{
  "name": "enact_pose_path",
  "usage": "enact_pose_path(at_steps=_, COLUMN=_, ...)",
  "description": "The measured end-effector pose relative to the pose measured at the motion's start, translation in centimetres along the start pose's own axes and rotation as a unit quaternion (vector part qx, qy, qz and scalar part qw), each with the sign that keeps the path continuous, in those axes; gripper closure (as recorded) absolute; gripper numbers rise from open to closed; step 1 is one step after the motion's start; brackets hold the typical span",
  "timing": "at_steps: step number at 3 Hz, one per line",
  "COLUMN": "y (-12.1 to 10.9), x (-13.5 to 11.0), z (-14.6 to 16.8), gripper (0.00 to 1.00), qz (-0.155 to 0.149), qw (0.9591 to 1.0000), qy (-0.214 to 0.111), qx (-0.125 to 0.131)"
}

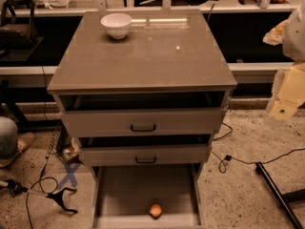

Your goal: Pick orange from bottom drawer and place on counter

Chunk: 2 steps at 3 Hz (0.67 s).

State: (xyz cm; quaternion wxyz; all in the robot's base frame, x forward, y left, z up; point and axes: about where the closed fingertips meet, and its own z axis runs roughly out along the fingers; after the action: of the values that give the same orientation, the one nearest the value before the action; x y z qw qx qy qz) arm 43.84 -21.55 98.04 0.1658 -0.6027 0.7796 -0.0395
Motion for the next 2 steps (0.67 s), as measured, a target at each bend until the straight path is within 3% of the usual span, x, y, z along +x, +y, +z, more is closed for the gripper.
enact_pose_path(at_steps=2, y=-0.4, x=0.3, z=1.3, gripper=0.0, qz=0.001, qw=0.9999, qy=0.004, qx=0.011)
